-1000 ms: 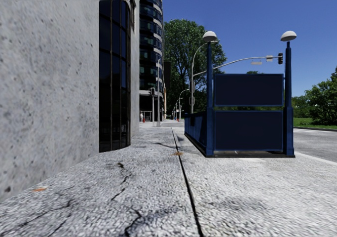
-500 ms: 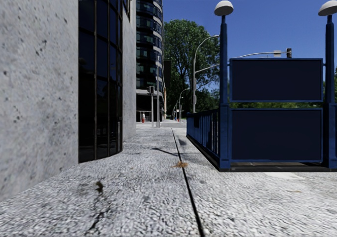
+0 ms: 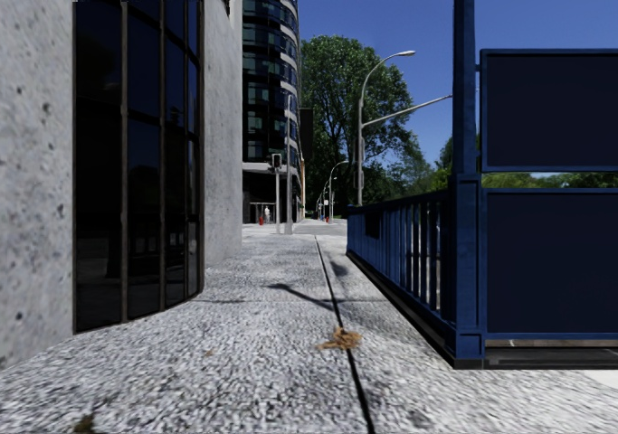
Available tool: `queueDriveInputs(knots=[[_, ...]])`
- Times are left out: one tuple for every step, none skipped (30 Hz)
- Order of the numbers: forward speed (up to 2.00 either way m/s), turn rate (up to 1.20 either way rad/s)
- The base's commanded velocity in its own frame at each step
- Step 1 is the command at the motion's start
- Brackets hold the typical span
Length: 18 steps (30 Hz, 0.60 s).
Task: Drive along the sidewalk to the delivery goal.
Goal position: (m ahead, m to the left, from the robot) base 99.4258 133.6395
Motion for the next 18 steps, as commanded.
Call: queueDriveInputs(knots=[[1.99, 0.0], [1.99, 0.0], [1.99, 0.0], [1.99, 0.0], [1.99, 0.0], [1.99, 0.0], [2.0, 0.0], [2.0, 0.0], [2.0, 0.0], [2.0, 0.0], [2.0, 0.0], [2.0, 0.0], [2.0, 0.0], [2.0, 0.0], [2.0, 0.0], [2.0, 0.0], [2.0, 0.0], [2.0, 0.0]])
